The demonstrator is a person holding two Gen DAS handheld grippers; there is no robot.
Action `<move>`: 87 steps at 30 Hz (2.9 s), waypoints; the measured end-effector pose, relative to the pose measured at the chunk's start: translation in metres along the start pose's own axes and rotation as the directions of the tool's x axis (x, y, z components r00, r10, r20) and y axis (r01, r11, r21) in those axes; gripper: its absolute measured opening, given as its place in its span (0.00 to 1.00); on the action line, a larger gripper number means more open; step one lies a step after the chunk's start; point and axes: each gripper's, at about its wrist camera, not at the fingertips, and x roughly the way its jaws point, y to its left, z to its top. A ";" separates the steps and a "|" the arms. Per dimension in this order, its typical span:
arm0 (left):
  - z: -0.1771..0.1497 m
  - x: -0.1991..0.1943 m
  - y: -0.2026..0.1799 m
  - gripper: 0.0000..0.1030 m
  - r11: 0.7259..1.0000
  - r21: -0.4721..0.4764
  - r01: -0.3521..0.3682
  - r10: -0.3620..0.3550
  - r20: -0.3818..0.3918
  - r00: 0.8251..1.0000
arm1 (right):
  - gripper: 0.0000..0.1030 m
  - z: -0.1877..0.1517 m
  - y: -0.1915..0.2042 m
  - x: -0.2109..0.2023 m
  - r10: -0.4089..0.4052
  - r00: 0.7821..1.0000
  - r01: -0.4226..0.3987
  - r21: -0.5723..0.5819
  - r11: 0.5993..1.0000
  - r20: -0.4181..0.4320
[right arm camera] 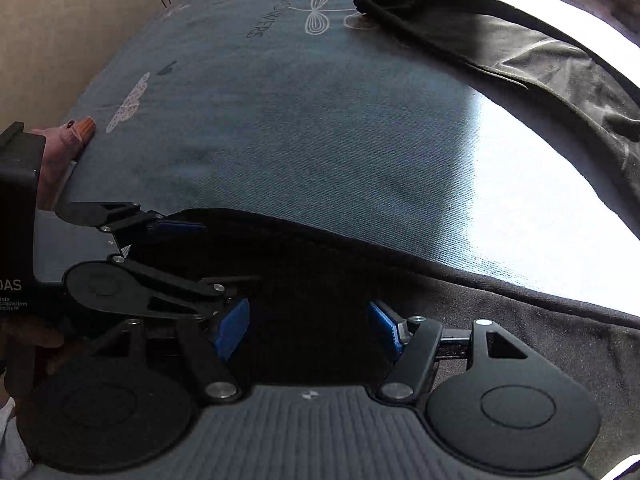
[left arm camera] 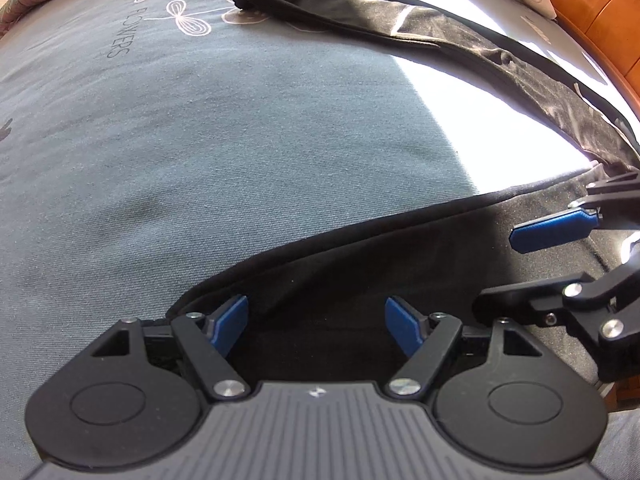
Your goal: Fold clothes
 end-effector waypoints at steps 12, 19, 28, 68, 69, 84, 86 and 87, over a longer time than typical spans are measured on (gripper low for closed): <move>0.002 0.000 0.014 0.75 1.000 0.000 -0.027 0.027 0.019 0.999 | 0.68 0.007 0.000 0.005 -0.007 1.000 0.007 -0.009 1.000 -0.017; 0.001 -0.019 0.009 0.75 1.000 -0.001 -0.019 0.020 0.053 0.998 | 0.68 0.009 0.003 0.002 0.008 1.000 -0.008 -0.021 1.000 -0.012; -0.007 -0.001 -0.001 0.75 1.000 0.026 -0.014 0.013 0.033 0.999 | 0.68 0.005 -0.003 0.001 -0.001 1.000 0.001 -0.009 1.000 -0.017; -0.061 -0.040 -0.022 0.75 0.995 0.097 -0.020 0.037 -0.178 0.983 | 0.68 -0.010 -0.037 -0.012 -0.021 0.999 0.023 0.048 0.999 -0.035; -0.060 -0.041 -0.026 0.76 0.994 0.112 -0.006 0.026 -0.175 0.984 | 0.68 -0.012 -0.037 -0.013 -0.019 0.999 0.021 0.048 0.999 -0.039; -0.071 -0.036 -0.052 0.76 0.972 0.231 0.038 0.022 -0.253 0.967 | 0.68 -0.084 -0.061 -0.023 -0.027 0.980 0.060 0.163 0.985 -0.197; -0.074 -0.027 -0.056 0.76 0.963 0.266 0.031 0.045 -0.274 0.961 | 0.68 -0.105 -0.065 -0.023 -0.010 0.972 0.058 0.200 0.978 -0.233; -0.077 -0.024 -0.057 0.76 0.961 0.274 0.025 0.056 -0.284 0.957 | 0.68 -0.112 -0.066 -0.021 -0.007 0.969 0.061 0.214 0.975 -0.247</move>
